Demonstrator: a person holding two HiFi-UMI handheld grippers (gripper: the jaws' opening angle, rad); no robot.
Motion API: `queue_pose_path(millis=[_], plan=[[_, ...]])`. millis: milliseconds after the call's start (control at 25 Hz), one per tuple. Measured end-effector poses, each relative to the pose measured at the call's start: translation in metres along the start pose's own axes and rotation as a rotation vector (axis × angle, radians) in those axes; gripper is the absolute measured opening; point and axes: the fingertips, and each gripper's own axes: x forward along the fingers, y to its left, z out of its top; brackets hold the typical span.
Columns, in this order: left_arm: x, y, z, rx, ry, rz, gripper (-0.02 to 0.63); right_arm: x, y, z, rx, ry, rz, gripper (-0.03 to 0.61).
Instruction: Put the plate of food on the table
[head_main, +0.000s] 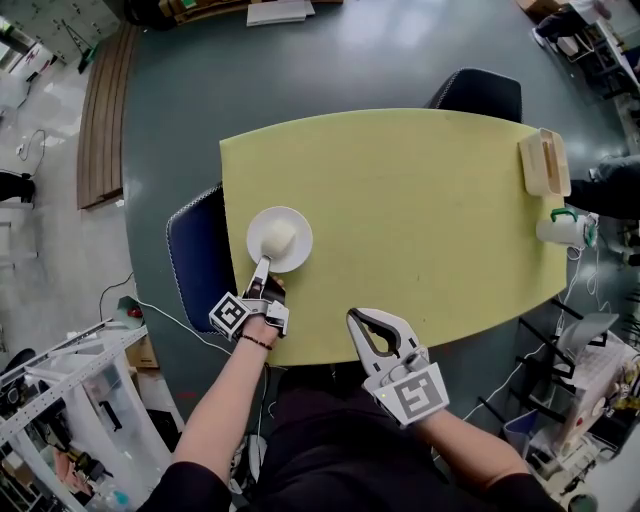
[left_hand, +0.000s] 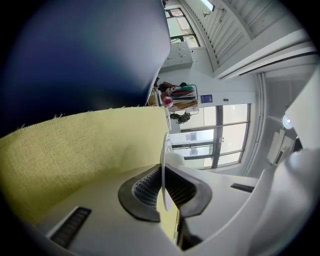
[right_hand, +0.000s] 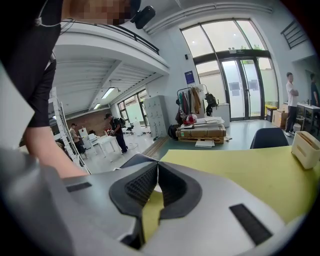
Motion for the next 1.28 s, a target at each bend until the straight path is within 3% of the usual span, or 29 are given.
queue_pose_path(millis=[600,1160,1280], plan=[[0.0,0.017,-0.004,0.011,0.009,0.069,0.018,0.003,0.002,-0.007,0.001,0.023,-0.015,0.014],[-0.001,0.018,-0.005,-0.068,-0.036,0.1,0.02,0.006,0.012,-0.008,0.013,-0.004,0.025,0.014],[-0.001,0.013,-0.006,-0.053,-0.059,0.147,0.087,0.005,0.011,-0.01,0.02,0.001,0.026,0.014]])
